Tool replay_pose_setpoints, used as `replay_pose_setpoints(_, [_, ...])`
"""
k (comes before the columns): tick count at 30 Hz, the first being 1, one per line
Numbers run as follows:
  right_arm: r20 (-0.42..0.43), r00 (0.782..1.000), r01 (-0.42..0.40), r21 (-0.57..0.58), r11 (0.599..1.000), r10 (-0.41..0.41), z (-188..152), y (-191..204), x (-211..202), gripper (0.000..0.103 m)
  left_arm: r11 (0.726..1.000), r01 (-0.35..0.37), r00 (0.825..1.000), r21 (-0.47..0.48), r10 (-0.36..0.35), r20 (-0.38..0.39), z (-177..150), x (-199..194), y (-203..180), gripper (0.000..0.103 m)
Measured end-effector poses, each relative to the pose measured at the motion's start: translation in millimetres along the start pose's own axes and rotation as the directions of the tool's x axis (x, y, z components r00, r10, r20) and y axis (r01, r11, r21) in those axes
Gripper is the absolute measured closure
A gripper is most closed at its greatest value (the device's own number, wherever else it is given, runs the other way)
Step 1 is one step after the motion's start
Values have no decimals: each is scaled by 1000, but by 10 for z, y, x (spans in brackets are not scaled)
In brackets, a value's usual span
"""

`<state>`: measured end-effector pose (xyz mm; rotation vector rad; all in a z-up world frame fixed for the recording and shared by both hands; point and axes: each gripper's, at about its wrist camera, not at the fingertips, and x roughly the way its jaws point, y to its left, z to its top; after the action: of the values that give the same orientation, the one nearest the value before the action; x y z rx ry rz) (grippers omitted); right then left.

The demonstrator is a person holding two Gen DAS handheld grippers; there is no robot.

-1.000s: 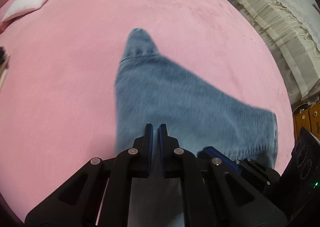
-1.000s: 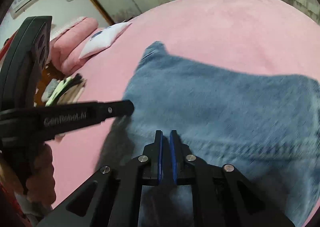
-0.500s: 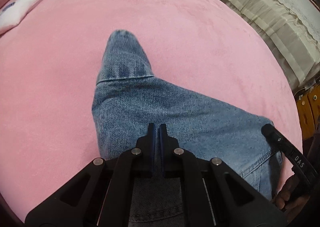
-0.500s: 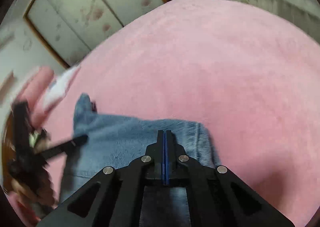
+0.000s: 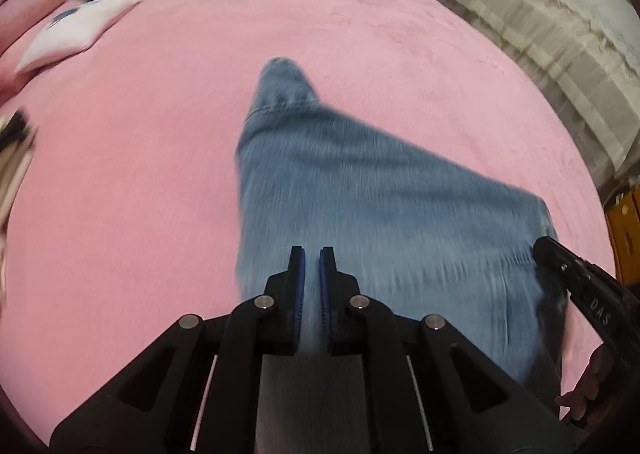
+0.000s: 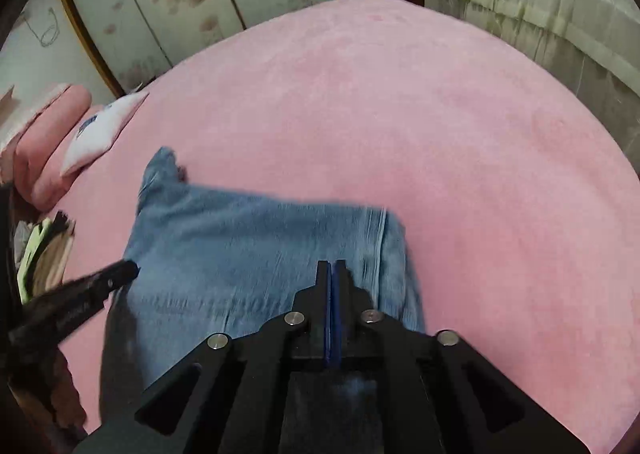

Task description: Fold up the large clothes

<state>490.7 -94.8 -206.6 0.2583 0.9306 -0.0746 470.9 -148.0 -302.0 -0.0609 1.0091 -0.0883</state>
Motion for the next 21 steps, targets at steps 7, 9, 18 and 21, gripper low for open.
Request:
replay_pose_setpoints(7, [-79,997,-6,-98,995,-1,-628,83,-347,94,987,3,998,-159,-12,-60,-748,-489,203,96])
replay_pose_setpoints(9, [-133,991,0,-128,992,-17,-854,116,-404,94,986,-1,999,-167,-8,-54,-965,-627,234,96])
replay_pose_setpoints(18, [-236,970,20,-119,993,-48,-1273,51,-740,86,983,-21,987,-185,-9,-158,-1616,-1075,216,93])
replay_pose_setpoints(21, [-302,951,37,-111,993,-69,-1314,24,-875,77,978,-61,971,-201,12,-237,-1697,-1205,184,93])
